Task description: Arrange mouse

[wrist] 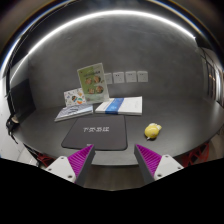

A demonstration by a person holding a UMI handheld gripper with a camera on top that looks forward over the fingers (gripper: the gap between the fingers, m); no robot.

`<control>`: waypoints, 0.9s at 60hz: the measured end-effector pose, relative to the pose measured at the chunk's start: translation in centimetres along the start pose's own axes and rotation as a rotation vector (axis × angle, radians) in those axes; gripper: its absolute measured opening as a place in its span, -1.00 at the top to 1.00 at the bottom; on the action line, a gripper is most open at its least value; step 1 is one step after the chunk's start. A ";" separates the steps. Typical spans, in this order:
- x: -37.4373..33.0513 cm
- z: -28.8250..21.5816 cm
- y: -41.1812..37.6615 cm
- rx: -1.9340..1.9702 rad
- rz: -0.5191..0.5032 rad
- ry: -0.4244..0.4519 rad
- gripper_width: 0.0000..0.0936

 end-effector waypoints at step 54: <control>15.3 -0.8 16.1 -0.071 0.076 -0.123 -0.75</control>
Point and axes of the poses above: the point between the fingertips, and its own axes, seen from behind it with the camera up: y to the right, z down, x forward, the way the camera looks, the point moved 2 cm from there along -x, backward, against the way the camera looks, and after that the axes turned 6 degrees about x, right-handed, at the moved point
